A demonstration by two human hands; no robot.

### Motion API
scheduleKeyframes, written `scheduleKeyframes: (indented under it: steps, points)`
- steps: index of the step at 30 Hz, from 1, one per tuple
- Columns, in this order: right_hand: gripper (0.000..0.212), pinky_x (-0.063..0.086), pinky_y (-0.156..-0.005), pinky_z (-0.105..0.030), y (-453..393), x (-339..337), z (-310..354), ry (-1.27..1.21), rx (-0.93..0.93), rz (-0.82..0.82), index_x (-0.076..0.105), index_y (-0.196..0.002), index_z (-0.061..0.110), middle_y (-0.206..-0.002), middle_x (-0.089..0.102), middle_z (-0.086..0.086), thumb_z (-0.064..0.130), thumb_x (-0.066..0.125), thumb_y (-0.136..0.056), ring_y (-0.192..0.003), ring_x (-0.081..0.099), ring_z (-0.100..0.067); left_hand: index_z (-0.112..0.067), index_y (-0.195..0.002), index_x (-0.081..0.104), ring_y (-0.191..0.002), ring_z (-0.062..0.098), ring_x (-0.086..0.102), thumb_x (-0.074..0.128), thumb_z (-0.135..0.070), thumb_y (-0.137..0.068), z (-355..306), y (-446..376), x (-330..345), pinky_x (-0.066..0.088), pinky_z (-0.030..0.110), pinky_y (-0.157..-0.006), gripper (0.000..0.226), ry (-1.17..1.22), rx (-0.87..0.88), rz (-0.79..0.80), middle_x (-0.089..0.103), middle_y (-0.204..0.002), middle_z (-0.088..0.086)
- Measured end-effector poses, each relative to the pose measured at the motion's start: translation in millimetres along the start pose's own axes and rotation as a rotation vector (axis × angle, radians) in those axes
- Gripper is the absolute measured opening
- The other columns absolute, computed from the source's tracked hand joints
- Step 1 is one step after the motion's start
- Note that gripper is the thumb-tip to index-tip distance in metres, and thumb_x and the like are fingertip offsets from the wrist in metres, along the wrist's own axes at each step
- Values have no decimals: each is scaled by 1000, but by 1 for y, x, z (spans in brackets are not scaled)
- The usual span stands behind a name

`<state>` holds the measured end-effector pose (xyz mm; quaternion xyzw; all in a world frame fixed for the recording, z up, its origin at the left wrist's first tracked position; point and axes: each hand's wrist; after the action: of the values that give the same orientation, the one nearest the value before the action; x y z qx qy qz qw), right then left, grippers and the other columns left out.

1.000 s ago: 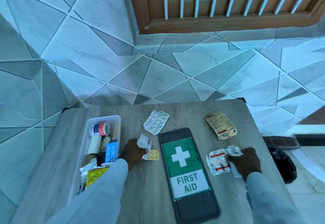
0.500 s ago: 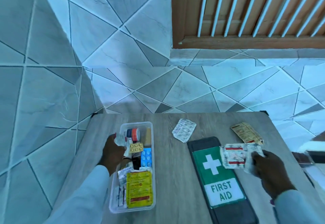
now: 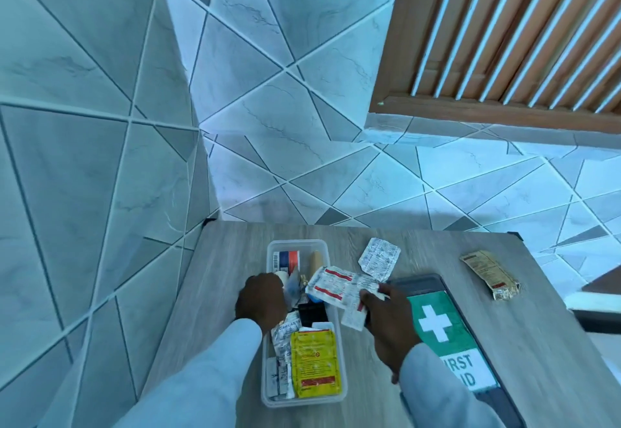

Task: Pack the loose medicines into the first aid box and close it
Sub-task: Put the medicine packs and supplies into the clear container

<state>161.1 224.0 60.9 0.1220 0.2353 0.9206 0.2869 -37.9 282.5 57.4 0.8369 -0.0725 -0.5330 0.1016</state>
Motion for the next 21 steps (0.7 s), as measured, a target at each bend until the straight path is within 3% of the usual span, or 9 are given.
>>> scheduleKeyframes:
  steps: [5,7,9,12,15,18,21]
  points:
    - [11,56,-58,-35,4,45,-17,-16,64,20,60,-93,7,-82,69,-22,-3,58,-89,-65,67,-30,-13,-104,70,-101,28,67,55,-21,-91,11,-1,-4,52,33,-81,21,165,-12,-68,71,-110,9]
    - [12,55,-61,-40,7,55,-29,112,90,77,64,-80,4,-84,70,-28,-5,58,-85,-68,68,-34,-9,-99,70,-98,31,67,48,-18,-93,11,2,-3,52,35,-80,24,241,-48,-72,71,-106,12]
    - [22,48,-59,-41,11,60,-41,272,95,138,62,-61,5,-71,65,-23,-6,57,-80,-55,60,-30,-7,-95,69,-95,31,67,44,-20,-93,12,5,0,55,37,-83,29,344,-47,-20,71,-107,14]
    - [35,49,-53,-38,15,62,-45,457,37,106,53,-46,11,-51,55,-12,-5,64,-74,-41,53,-26,-12,-119,65,-107,29,65,50,-24,-92,15,11,4,54,34,-92,33,408,-12,103,65,-125,11]
    - [26,54,-46,-35,19,63,-34,694,-76,116,55,-48,9,-47,57,-8,5,66,-70,-43,59,-24,-16,-129,59,-116,24,60,58,-28,-91,18,14,10,49,33,-99,40,350,69,75,61,-132,7]
    - [33,37,-41,-21,17,59,-27,821,-149,114,43,-47,13,-46,47,-1,8,63,-73,-44,50,-19,-23,-125,62,-119,25,52,59,-32,-89,17,18,14,45,38,-101,37,189,195,-12,60,-129,1]
    - [10,47,-50,-28,17,52,-26,741,-134,143,68,-68,11,-68,65,-7,8,66,-78,-54,58,-18,-26,-122,64,-115,28,49,49,-26,-94,13,23,12,41,41,-96,32,-149,294,-42,59,-126,-1]
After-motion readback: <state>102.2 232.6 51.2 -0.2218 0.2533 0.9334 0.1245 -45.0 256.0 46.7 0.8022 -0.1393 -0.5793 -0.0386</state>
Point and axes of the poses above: each hand's wrist, its own y-axis away from the middle knuckle, its own x-axis out of the palm, z = x × y
